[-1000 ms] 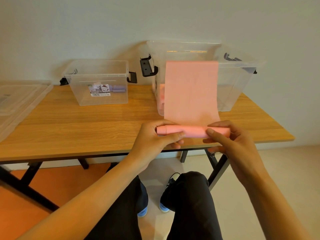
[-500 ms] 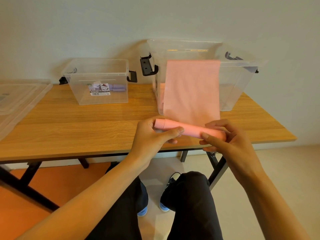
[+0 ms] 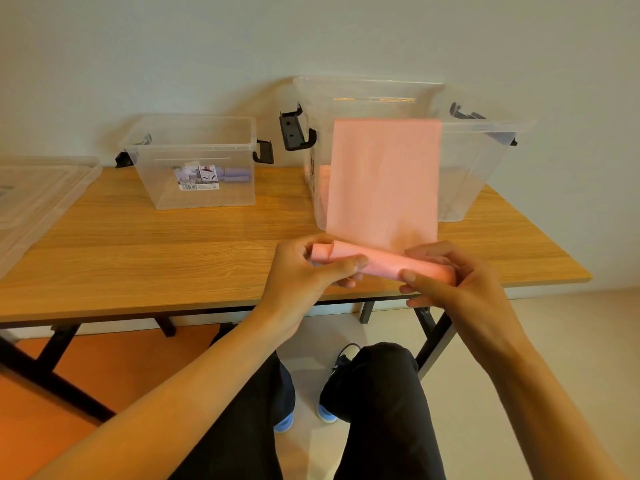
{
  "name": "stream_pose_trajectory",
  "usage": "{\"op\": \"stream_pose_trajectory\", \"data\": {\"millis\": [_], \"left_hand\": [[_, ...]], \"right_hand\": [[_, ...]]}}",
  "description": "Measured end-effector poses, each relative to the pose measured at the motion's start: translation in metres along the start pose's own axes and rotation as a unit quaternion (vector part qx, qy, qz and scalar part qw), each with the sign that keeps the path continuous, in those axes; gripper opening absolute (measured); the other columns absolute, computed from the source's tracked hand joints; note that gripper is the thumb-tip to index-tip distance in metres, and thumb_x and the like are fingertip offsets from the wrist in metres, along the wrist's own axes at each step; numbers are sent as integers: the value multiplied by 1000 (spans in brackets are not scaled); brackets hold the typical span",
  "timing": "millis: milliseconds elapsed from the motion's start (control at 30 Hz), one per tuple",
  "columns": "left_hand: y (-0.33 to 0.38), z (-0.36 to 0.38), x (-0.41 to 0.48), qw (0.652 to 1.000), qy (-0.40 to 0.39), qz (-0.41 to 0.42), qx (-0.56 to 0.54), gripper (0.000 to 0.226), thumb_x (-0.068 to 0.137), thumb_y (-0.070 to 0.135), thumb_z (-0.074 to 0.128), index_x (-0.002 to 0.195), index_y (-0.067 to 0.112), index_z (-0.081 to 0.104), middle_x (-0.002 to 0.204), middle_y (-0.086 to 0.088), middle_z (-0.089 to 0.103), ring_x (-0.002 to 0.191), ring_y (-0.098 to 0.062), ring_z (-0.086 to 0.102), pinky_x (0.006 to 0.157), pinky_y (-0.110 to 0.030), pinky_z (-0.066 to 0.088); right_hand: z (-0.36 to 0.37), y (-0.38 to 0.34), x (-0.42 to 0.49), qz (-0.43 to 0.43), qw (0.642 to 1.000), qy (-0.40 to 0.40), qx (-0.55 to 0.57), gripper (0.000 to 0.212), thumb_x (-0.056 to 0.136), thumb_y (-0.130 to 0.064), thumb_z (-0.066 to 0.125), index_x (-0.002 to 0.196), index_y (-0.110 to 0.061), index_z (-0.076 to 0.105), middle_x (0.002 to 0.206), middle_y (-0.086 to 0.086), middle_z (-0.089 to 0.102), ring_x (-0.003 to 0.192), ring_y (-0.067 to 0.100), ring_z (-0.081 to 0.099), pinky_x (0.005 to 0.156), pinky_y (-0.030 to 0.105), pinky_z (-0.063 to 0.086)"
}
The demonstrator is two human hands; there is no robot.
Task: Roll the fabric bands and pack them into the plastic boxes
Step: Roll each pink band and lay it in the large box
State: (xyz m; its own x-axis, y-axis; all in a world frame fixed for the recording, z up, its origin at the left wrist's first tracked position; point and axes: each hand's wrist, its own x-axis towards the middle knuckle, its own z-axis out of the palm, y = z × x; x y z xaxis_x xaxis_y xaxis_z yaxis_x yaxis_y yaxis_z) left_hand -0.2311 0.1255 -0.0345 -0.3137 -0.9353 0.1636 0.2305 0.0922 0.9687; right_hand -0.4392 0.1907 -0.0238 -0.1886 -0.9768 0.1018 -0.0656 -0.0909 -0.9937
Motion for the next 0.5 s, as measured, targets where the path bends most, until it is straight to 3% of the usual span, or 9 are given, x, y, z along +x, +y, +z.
{"op": "stream_pose_trajectory", "data": {"millis": [200,300,400,500], "left_hand": [[0,1,3,1000,6,-1,-12,28,78,-1,79,105,-2,69,94,-10,77,78,-23,75,61,-25,58],[-1,1,3,1000,7,1,-23,29,77,-2,80,104,-2,70,94,-12,77,79,-25,75,65,-26,59],[-2,0,4,1000,7,6,-29,30,76,-2,80,104,-2,70,97,-14,76,85,-30,75,69,-26,60],[-1,0,5,999,-6,2,-42,41,74,7,81,112,2,70,100,-12,75,83,-33,74,71,-29,61]], "right_hand": [[0,0,2,16,999,19,27,27,83,-24,70,93,1,71,74,13,72,58,24,70,57,27,60],[-2,-1,1,16,999,12,28,25,82,-22,72,99,-4,72,79,13,73,57,23,68,58,29,61],[-5,0,1,11,999,-1,35,30,77,-7,78,105,-7,71,94,8,74,60,23,69,62,31,63],[-7,1,1,10,999,-4,32,26,78,-11,77,102,-5,70,88,13,74,62,23,70,61,30,62]]}}
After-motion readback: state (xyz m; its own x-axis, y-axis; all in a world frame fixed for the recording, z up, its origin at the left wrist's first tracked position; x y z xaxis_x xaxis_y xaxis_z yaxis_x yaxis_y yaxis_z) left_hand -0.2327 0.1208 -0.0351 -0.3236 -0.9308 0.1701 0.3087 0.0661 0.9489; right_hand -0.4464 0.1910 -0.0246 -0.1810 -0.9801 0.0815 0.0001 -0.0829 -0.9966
